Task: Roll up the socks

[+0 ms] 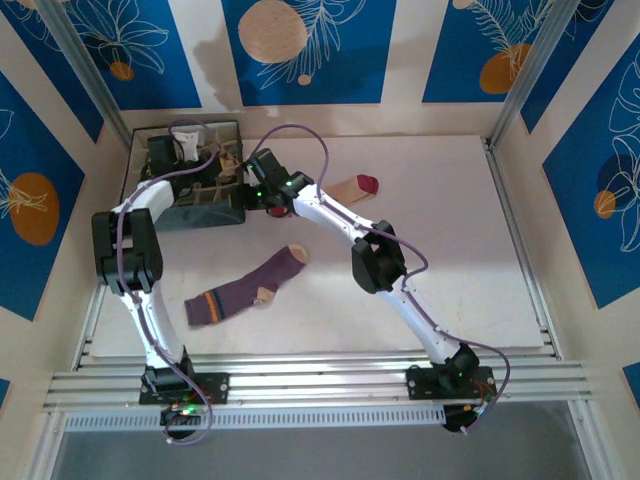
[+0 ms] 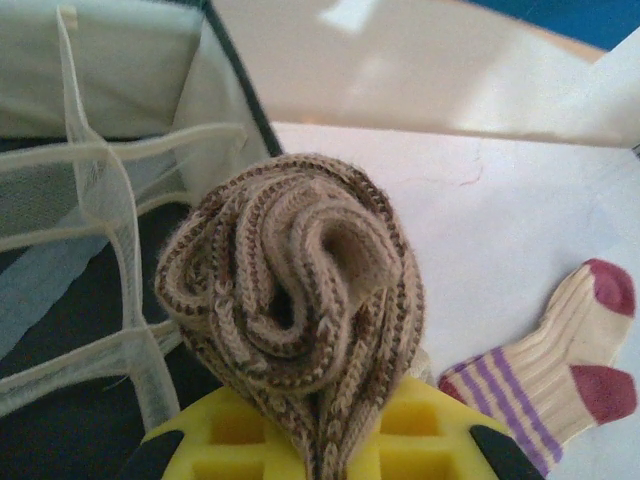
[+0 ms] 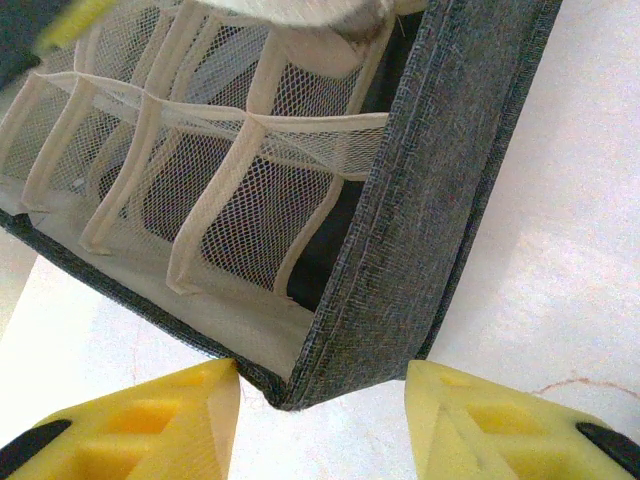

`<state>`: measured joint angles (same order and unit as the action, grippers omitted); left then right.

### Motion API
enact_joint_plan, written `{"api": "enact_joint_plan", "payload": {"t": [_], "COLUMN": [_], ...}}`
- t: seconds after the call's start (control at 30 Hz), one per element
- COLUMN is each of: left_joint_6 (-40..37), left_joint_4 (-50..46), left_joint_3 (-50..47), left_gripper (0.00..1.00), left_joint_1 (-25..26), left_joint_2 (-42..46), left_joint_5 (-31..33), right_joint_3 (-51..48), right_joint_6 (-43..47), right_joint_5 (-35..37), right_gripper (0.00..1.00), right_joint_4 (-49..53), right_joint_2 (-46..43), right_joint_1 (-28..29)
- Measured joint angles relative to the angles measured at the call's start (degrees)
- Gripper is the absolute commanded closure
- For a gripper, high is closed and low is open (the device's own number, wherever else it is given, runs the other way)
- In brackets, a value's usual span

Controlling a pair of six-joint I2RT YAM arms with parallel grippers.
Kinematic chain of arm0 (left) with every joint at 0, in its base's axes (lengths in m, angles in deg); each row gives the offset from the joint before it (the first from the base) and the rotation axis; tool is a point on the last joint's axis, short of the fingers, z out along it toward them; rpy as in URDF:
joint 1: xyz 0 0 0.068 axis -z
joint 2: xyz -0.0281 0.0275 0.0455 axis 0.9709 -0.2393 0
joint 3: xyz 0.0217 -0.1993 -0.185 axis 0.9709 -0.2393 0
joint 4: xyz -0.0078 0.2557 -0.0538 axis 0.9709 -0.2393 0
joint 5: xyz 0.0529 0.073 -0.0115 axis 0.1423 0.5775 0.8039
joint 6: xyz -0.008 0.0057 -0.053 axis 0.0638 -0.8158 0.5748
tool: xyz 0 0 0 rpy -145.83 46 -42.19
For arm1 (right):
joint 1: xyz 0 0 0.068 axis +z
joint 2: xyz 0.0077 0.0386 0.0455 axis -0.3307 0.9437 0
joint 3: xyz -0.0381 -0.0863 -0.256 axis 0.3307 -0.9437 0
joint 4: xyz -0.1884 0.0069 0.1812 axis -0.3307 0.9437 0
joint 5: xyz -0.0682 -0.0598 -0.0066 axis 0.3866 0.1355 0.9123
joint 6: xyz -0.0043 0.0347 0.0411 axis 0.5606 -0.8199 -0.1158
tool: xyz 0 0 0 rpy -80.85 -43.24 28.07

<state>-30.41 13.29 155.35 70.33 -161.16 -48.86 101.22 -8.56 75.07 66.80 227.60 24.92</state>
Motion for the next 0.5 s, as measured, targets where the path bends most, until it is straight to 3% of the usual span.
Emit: {"api": "enact_joint_plan", "payload": {"t": [0.27,0.5], "left_joint_6": [-4.2,-9.9], "left_joint_4": [-5.0,-7.3], "left_joint_3": [0.0,0.0], "left_gripper": [1.0,1.0], "left_joint_1": [0.0,0.5], "left_joint_2": [-1.0,-1.0], "left_joint_5": [2.3,8.0], "right_joint_3": [-0.2,-0.2], "right_joint_6": [0.0,0.0], "right_joint_5": [0.0,0.0], "right_gripper": [0.53,0.53], "right_joint_4": [0.0,0.4], "right_joint_2": [0.0,0.0], "right_joint_1": [-0.1,-0.4]}}
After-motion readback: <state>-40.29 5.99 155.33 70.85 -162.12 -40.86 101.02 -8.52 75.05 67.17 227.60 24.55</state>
